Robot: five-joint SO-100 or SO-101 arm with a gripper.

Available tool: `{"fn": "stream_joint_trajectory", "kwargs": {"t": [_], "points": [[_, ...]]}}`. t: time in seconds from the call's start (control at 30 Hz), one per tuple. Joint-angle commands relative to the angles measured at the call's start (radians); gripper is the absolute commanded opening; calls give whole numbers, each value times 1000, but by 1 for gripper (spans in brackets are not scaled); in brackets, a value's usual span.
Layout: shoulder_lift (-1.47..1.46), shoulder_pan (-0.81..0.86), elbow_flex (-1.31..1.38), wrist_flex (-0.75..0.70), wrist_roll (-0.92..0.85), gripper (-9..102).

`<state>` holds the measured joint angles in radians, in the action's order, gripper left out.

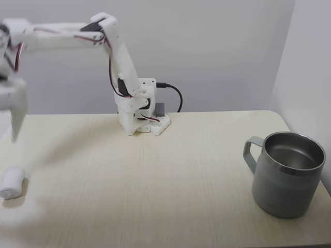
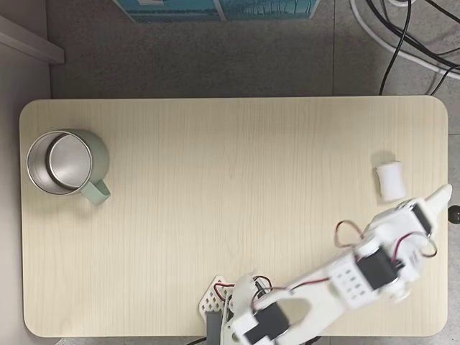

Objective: Grasp a dressing and put it in the cup.

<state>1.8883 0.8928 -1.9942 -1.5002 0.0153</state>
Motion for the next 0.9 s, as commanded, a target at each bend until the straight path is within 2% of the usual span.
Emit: {"fn": "stream_joint_trajectory", "kwargs": {"t": [0.0, 0.33, 0.63, 0.73, 0.87], "points": [[54, -40, -48, -14, -18, 36], [296, -49, -132, -8, -21, 36], [360, -44, -169, -12, -23, 34], [402, -43, -202, -34, -20, 27], [449, -40, -268, -78, -25, 11]]}}
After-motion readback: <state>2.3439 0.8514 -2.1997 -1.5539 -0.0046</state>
